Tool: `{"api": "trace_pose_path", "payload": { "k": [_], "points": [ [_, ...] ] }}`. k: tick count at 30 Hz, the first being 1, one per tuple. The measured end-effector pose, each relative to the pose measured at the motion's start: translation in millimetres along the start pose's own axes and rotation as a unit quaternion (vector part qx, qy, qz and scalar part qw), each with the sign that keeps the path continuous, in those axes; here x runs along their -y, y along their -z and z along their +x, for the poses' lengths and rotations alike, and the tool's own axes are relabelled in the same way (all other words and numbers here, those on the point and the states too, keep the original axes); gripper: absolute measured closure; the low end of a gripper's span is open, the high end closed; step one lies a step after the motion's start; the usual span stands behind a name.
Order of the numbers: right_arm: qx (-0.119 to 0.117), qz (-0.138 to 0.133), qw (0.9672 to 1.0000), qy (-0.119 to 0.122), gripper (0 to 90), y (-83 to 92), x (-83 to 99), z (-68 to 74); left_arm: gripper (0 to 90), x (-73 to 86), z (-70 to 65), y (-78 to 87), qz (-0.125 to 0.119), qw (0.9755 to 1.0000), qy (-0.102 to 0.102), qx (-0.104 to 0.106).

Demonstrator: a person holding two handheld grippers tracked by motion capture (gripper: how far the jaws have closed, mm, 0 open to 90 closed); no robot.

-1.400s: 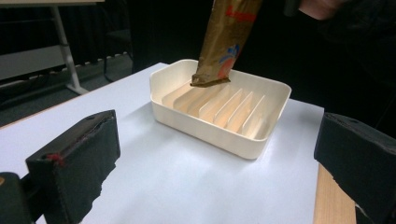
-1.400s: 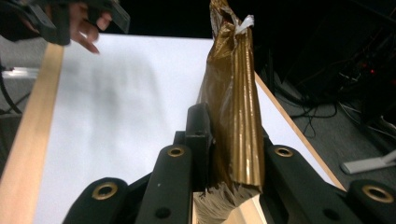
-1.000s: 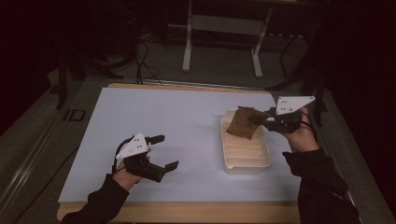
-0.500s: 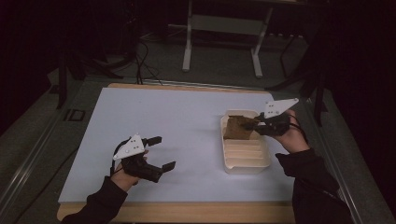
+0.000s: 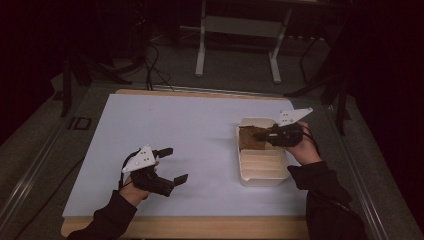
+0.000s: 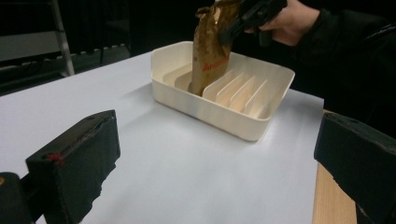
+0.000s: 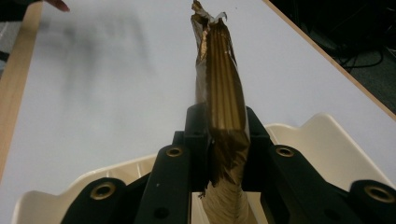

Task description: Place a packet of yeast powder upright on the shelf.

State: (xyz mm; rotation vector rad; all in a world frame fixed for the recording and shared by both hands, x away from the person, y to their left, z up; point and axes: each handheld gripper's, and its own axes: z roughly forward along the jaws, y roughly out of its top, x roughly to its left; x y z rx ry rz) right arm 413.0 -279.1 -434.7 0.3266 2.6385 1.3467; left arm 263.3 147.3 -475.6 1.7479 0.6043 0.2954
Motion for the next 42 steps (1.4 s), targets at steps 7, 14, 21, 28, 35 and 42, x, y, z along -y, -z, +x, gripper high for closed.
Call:
{"api": "trace_pose_path", "payload": {
  "k": [7, 14, 21, 28, 35, 42],
  "points": [
    [0.041, 0.015, 0.9988, -0.020, 57.2, 5.0, -13.6, 8.8, 0.7, -0.8, 0.8, 2.8, -0.012, 0.9999, 0.002, 0.008],
    [0.078, -0.009, 0.9951, -0.060, 32.8, 19.8, -31.6, 15.6, 0.7, -0.5, -0.6, 6.6, -0.015, 0.9998, 0.001, 0.014],
    [0.091, -0.019, 0.9927, -0.077, 14.3, 23.8, -48.4, 27.9, 0.7, 1.7, -3.7, 6.6, -0.004, 0.9999, -0.004, 0.010],
    [0.090, -0.050, 0.9913, -0.082, 13.1, 27.1, -60.2, 41.7, 0.7, 5.0, -4.3, 8.5, -0.002, 1.0000, -0.006, 0.003],
    [0.079, -0.056, 0.9927, -0.071, 11.3, 25.8, -65.0, 58.4, 0.7, 6.2, -4.2, 9.6, -0.003, 1.0000, -0.002, 0.005],
    [0.073, -0.060, 0.9936, -0.062, 11.3, 20.5, -63.5, 78.7, 0.7, 7.3, -4.3, 9.6, -0.006, 1.0000, -0.001, 0.006]
  ]
}}
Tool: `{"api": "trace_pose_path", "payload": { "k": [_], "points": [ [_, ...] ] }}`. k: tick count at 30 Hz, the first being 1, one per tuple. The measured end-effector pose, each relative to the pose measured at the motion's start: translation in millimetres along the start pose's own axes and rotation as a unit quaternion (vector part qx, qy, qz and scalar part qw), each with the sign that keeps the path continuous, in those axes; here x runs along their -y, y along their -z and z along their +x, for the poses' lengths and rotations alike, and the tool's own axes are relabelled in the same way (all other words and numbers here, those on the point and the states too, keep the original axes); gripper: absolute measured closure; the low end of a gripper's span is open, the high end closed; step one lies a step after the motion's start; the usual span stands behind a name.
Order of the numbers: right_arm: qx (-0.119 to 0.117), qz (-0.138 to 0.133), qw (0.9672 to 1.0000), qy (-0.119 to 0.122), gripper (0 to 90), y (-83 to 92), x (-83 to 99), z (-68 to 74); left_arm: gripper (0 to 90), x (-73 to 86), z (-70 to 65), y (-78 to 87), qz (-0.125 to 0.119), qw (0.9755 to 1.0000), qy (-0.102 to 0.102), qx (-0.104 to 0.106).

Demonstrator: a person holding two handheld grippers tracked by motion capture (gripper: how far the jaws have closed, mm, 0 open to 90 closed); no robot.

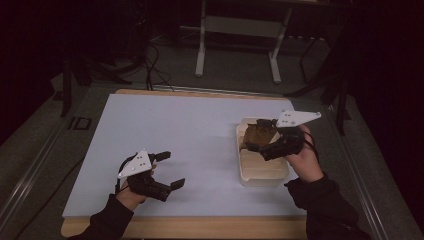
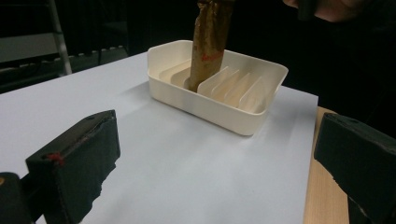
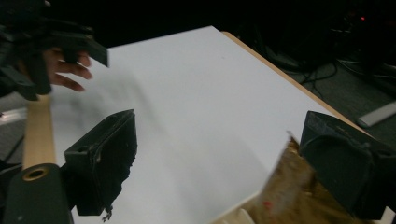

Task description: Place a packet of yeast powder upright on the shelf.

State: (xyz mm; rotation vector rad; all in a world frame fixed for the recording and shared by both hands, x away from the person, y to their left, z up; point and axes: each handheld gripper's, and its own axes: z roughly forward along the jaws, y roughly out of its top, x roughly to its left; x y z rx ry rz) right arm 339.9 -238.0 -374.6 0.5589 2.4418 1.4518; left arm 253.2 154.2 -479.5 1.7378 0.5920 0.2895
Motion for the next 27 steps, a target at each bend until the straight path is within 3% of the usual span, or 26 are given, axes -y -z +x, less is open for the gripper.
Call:
{"api": "trace_pose_path", "payload": {
  "k": [8, 17, 27],
  "points": [
    [-0.010, 0.001, 0.9999, 0.004, 11.5, -7.7, 13.5, 21.3, 0.7, -1.6, -0.7, 2.2, -0.003, 1.0000, -0.006, -0.004],
    [-0.027, -0.014, 0.9994, -0.018, 11.7, -15.4, 33.9, 44.7, 0.7, 0.2, -1.4, 0.5, 0.001, 1.0000, -0.005, -0.001],
    [-0.008, -0.027, 0.9993, -0.023, 13.1, -15.1, 47.6, 56.2, 0.7, 0.4, -1.2, 1.5, 0.001, 1.0000, -0.006, -0.004]
  ]
}}
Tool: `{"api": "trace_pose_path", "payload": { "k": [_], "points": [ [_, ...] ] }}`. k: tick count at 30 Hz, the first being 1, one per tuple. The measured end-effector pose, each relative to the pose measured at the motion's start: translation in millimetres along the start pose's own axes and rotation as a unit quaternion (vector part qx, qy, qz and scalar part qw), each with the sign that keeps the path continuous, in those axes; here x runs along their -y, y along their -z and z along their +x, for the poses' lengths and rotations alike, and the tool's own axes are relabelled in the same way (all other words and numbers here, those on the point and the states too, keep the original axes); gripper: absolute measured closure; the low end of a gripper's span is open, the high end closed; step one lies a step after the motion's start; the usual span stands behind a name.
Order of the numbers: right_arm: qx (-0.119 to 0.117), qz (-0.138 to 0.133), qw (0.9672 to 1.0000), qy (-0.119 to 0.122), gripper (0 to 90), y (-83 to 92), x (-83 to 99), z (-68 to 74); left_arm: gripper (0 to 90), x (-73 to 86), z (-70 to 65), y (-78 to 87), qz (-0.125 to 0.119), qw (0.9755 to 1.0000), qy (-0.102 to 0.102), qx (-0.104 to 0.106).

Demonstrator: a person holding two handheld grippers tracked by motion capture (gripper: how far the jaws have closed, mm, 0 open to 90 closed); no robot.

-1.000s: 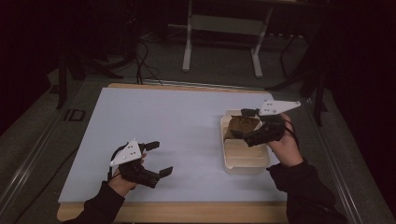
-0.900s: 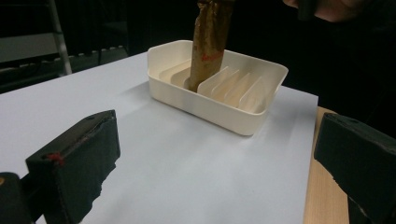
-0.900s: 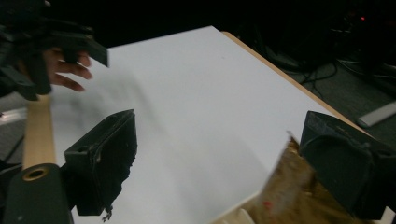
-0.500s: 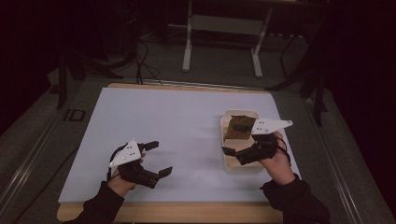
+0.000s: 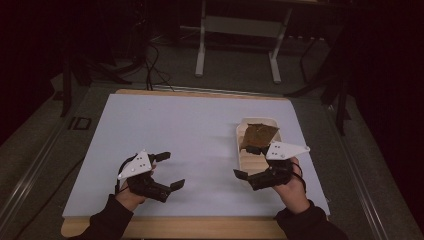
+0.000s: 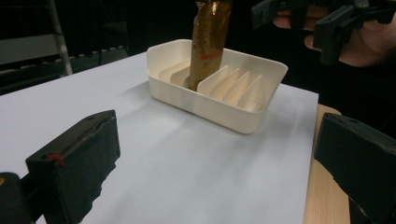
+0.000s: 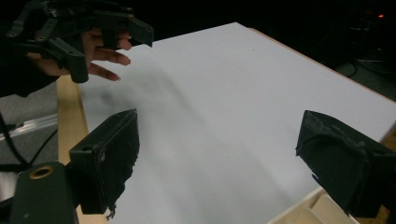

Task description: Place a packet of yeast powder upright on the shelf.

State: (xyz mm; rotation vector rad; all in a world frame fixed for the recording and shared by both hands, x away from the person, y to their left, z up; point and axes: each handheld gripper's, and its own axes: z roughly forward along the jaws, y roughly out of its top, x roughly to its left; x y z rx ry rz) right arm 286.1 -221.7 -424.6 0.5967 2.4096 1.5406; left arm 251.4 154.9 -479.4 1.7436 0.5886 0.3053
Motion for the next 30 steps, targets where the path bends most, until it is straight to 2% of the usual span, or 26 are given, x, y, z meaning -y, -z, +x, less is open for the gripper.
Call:
{"api": "trace_pose_path", "payload": {
  "k": [3, 8, 12, 15, 18, 22, 24, 27, 30],
  "points": [
    [-0.004, -0.008, 1.0000, -0.005, 13.0, 2.7, 4.3, 2.5, 0.7, 0.6, -0.1, 0.6, 0.001, 1.0000, -0.001, 0.000],
    [-0.005, -0.001, 0.9999, -0.013, 13.1, 3.6, 14.8, 8.2, 0.7, 1.1, 0.1, 0.7, 0.002, 1.0000, -0.001, -0.001],
    [-0.006, 0.013, 0.9999, 0.001, 13.1, 4.3, 24.0, 12.9, 0.7, 1.5, -0.2, 1.0, 0.003, 1.0000, -0.002, -0.001],
    [-0.004, 0.014, 0.9999, -0.006, 13.1, 6.1, 33.5, 15.7, 0.7, 1.7, 0.3, 1.8, 0.002, 1.0000, -0.002, -0.003],
    [-0.016, 0.016, 0.9997, -0.009, 13.1, 7.0, 40.6, 17.6, 0.7, 2.4, 1.3, 2.2, 0.002, 1.0000, 0.001, -0.003],
    [-0.014, 0.019, 0.9997, -0.012, 13.2, 8.4, 46.8, 20.2, 0.7, 2.8, 0.7, 2.0, 0.002, 1.0000, 0.000, -0.003],
    [-0.024, 0.013, 0.9994, -0.020, 13.5, 8.8, 49.9, 20.9, 0.7, 3.4, 0.2, 1.5, 0.002, 1.0000, 0.001, -0.003],
    [-0.028, 0.020, 0.9994, -0.007, 14.1, 5.8, 53.5, 22.2, 0.7, 4.7, -0.6, 0.9, -0.001, 0.9999, -0.005, -0.015],
    [-0.035, 0.019, 0.9992, 0.000, 14.1, 3.6, 54.9, 22.4, 0.7, 4.8, -0.2, 0.9, 0.002, 0.9999, -0.005, -0.014]
  ]
}}
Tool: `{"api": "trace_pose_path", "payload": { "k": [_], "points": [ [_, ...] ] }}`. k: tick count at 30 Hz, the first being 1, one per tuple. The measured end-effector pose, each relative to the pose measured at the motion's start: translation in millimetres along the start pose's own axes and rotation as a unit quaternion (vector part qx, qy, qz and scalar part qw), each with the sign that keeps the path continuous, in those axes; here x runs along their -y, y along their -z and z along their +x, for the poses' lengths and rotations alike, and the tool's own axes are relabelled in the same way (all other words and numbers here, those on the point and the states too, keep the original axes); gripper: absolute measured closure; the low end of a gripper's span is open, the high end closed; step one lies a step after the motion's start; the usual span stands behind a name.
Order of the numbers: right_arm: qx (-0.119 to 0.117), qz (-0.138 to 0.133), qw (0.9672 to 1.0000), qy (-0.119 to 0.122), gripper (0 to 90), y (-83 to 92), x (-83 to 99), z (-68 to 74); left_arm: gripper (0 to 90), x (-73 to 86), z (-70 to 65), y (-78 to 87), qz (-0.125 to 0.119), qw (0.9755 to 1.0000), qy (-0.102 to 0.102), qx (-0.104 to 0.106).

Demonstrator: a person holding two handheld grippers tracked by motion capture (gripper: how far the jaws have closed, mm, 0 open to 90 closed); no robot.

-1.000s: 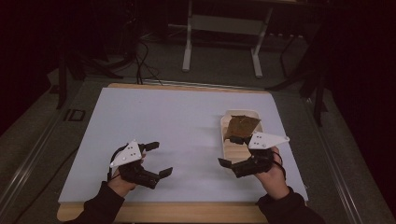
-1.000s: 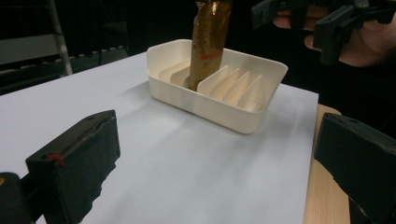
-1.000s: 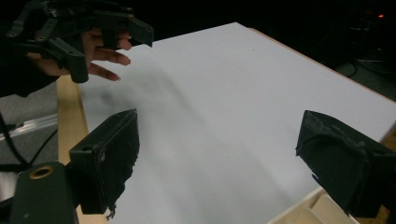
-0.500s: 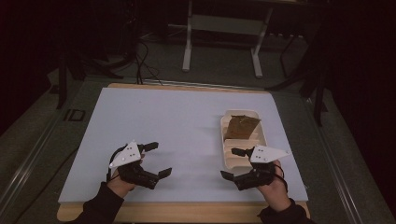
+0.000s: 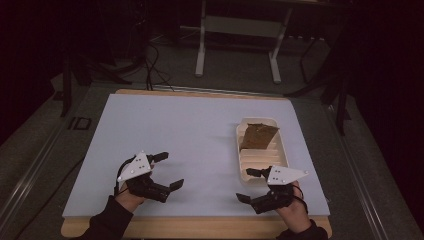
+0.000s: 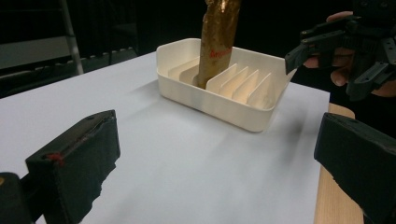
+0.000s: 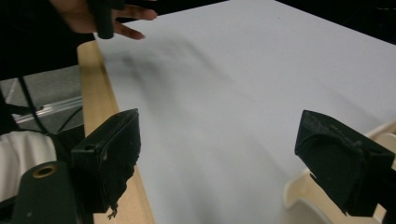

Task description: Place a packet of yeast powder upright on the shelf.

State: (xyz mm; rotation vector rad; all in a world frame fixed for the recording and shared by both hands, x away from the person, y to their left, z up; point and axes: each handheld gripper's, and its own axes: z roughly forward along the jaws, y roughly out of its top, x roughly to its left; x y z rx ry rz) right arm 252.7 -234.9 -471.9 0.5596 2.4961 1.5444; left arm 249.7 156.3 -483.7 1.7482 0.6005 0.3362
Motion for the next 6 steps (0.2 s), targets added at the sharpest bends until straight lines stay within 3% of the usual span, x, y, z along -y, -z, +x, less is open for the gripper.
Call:
{"api": "trace_pose_path", "payload": {
  "k": [6],
  "points": [
    [0.002, 0.015, 0.9999, 0.006, 13.8, -1.9, 0.9, -0.9, 0.7, 1.6, 0.7, -0.5, 0.003, 1.0000, 0.001, 0.004]
  ]
}}
